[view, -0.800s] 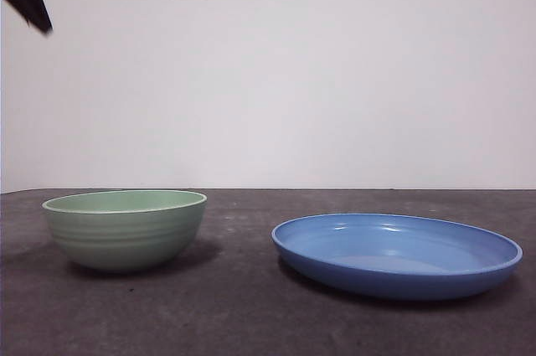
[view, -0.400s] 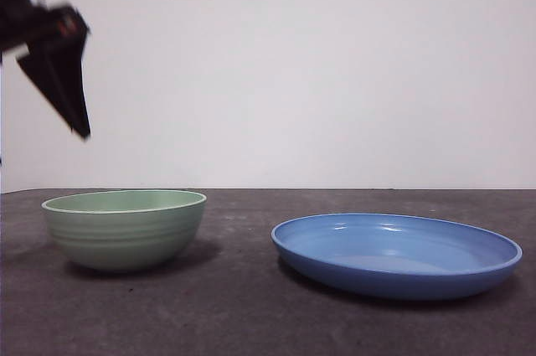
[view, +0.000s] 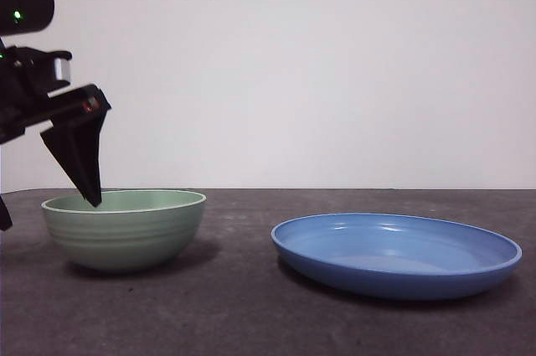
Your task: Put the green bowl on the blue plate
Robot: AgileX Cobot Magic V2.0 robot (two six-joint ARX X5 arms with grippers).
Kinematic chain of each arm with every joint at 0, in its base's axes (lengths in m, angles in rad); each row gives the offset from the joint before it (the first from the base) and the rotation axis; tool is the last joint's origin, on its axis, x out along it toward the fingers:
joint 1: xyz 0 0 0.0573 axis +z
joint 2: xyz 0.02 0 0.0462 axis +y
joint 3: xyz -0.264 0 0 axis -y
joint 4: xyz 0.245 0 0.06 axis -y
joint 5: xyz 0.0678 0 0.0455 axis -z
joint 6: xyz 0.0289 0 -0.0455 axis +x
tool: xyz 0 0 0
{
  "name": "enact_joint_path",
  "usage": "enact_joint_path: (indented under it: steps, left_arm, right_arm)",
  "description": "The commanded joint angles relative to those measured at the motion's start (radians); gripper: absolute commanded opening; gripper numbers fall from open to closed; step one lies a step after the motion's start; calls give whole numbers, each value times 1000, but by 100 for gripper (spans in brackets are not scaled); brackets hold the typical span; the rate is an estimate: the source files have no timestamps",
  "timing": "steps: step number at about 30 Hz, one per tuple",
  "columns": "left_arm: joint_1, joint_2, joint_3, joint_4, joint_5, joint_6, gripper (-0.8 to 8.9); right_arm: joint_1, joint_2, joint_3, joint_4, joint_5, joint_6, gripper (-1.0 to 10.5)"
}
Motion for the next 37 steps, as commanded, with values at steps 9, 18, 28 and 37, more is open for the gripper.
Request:
enact_joint_path:
  steps: [9,18,28,37]
  left_arm:
    - [-4,64,21,61,10,-4,220]
    - [-4,64,25,58,10,-4,8]
    - [-30,84,231,-185,-32,1,9]
    - [-112,229,533,-382,-32,4,9]
  right_arm:
    - [3,4,18,1,-1,-5,607]
    - [3,4,18,-13,-1,-5,607]
    - [3,4,18,-13,-1,-5,607]
    - [3,4,18,-13,-1,-5,607]
